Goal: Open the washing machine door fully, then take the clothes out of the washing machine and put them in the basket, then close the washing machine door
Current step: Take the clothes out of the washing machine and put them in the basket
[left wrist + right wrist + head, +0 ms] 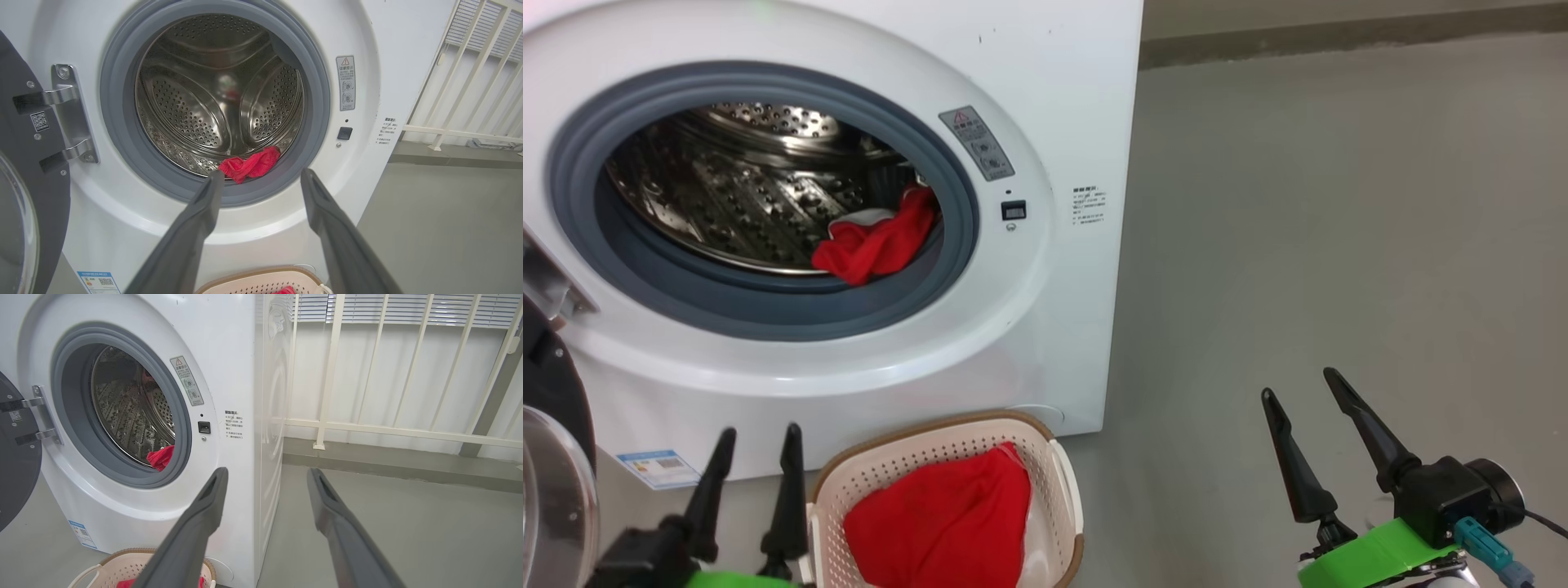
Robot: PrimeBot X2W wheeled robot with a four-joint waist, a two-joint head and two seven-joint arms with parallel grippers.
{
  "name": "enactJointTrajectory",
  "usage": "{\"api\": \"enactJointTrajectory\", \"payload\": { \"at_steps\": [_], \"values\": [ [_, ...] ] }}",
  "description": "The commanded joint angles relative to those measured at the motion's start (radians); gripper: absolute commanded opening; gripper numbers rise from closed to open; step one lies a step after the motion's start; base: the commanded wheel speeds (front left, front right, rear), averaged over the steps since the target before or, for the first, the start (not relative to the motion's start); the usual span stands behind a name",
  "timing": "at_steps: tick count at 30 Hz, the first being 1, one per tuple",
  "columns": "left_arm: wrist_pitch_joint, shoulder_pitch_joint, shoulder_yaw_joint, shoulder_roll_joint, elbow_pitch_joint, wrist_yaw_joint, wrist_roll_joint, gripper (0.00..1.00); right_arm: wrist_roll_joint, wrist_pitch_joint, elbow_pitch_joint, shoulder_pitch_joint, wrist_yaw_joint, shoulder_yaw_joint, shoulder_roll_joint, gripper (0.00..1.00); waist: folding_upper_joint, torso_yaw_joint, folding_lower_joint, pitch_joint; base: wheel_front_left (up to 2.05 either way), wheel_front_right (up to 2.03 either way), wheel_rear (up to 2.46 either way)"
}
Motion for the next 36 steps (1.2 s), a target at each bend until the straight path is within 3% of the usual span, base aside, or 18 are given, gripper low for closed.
{"api": "enactJointTrajectory", "payload": {
  "at_steps": [1, 15, 36],
  "values": [
    [-0.012, -0.058, 0.042, 0.010, -0.013, -0.008, -0.011, 1.00, 0.005, -0.006, -0.032, -0.035, 0.006, 0.023, -0.008, 1.00, -0.0001, 0.000, 0.0000, 0.016, 0.00, 0.00, 0.00],
    [-0.012, -0.296, 0.042, 0.020, 0.092, -0.013, -0.002, 1.00, 0.009, -0.006, -0.062, -0.124, 0.006, 0.024, 0.002, 1.00, -0.0001, 0.000, 0.0000, 0.164, 0.00, 0.00, 0.00],
    [-0.012, -0.819, 0.061, 0.090, 0.428, -0.021, 0.040, 1.00, 0.045, -0.006, -0.087, -0.260, 0.006, 0.063, 0.018, 1.00, -0.0001, -0.023, 0.0000, 0.419, 0.00, 0.00, 0.00]
  ]
}}
